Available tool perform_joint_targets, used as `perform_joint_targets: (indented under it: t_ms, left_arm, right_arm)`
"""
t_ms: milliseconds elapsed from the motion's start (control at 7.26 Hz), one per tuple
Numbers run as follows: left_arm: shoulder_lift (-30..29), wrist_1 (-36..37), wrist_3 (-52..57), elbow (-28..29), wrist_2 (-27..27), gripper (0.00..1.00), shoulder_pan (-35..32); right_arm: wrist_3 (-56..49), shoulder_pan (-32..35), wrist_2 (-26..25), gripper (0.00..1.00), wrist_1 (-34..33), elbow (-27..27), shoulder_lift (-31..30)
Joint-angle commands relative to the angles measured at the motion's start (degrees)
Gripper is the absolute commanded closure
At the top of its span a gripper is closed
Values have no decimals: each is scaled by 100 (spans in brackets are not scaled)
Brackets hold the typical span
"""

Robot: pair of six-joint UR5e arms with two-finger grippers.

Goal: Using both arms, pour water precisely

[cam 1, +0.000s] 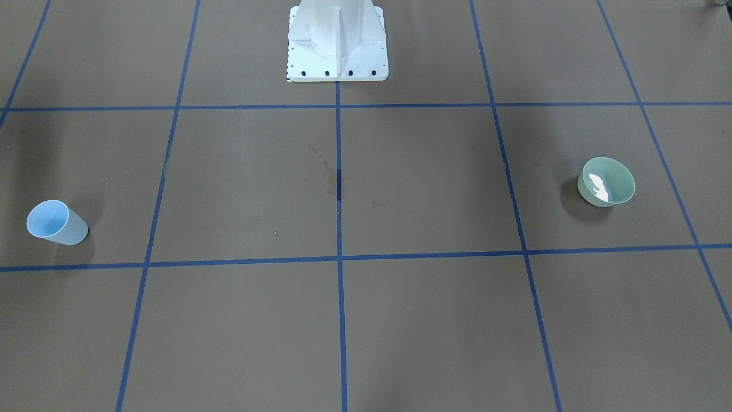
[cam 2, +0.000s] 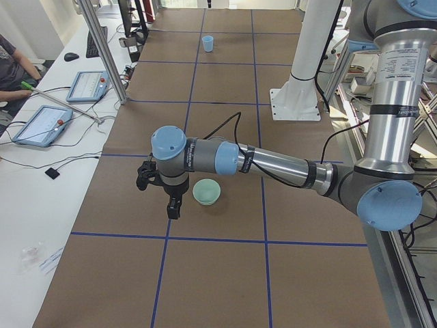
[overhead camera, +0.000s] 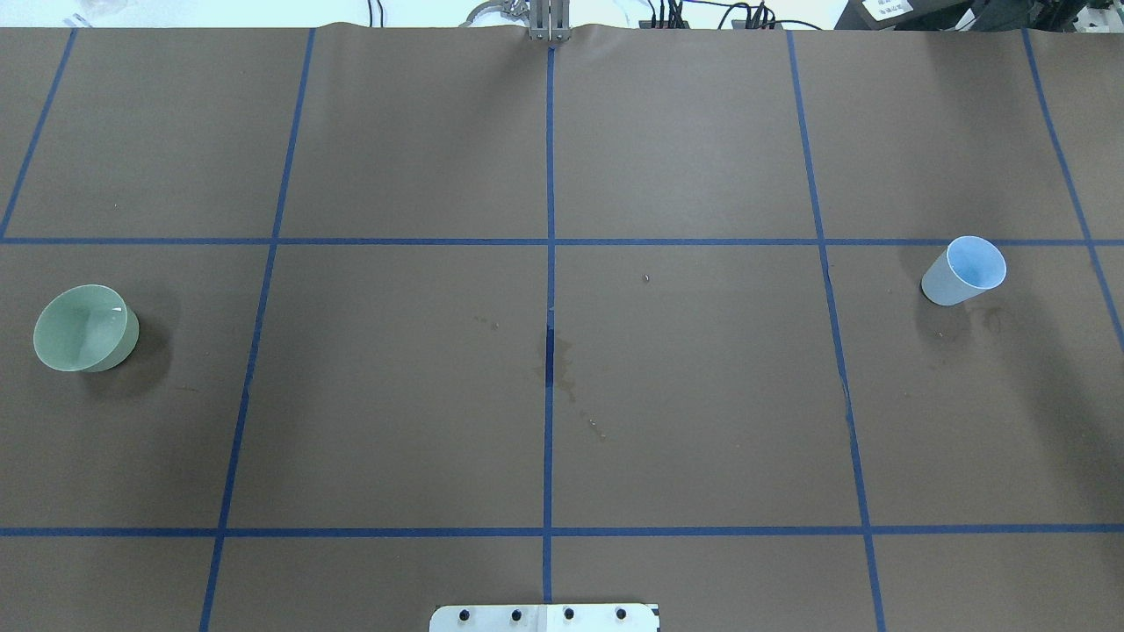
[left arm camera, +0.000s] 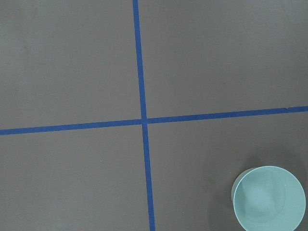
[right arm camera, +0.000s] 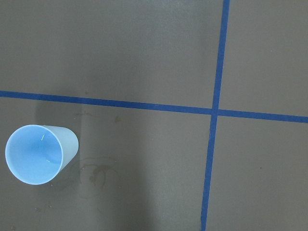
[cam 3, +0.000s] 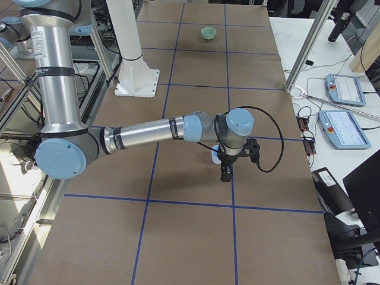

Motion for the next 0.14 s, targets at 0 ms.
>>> perform_joint_targets:
  t_ms: [0]
  left_arm:
    - [0,1,0,-5,1,0,4]
  right_arm:
    - [-9,0,-24,0,0,4,-1]
